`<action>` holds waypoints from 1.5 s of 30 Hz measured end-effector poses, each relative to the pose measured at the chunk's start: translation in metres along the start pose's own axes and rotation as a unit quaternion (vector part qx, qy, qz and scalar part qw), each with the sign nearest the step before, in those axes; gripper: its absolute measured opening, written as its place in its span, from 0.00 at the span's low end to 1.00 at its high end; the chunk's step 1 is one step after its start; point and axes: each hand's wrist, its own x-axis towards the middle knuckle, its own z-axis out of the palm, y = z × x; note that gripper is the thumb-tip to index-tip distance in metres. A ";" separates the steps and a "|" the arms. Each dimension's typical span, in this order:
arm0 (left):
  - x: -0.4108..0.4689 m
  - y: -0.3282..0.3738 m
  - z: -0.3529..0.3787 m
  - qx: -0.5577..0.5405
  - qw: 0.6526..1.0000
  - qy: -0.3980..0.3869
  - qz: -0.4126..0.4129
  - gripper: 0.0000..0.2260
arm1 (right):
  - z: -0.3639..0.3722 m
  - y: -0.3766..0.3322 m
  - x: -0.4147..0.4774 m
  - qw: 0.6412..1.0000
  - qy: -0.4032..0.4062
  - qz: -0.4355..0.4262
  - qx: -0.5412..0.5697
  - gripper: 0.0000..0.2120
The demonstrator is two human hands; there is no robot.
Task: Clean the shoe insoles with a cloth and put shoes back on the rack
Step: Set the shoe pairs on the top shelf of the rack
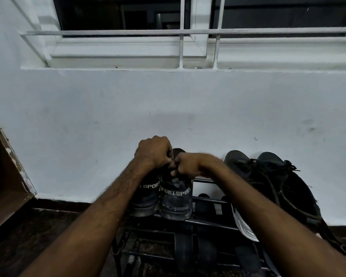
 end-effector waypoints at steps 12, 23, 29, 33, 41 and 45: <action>0.003 -0.022 -0.005 -0.084 0.996 -0.021 0.016 0.07 | -0.025 -0.024 -0.023 0.987 -0.116 0.055 -0.095 0.16; -0.012 -0.117 0.015 -0.215 0.976 -0.047 0.004 0.17 | -0.041 -0.031 -0.023 0.995 0.055 -0.059 -0.060 0.11; -0.013 -0.105 0.026 -0.192 0.966 -0.173 0.010 0.29 | 0.007 -0.016 0.035 0.992 0.066 -0.076 -0.076 0.31; -0.011 -0.110 0.024 -0.215 0.959 -0.181 0.038 0.23 | 0.013 -0.015 0.049 0.978 0.151 -0.101 -0.103 0.18; -0.013 -0.124 0.030 -0.211 0.971 -0.105 0.049 0.24 | -0.013 -0.011 0.035 0.982 0.162 -0.066 -0.065 0.10; -0.012 -0.115 0.029 -0.227 0.969 -0.073 0.060 0.09 | -0.013 -0.017 0.035 0.983 0.169 -0.060 0.046 0.13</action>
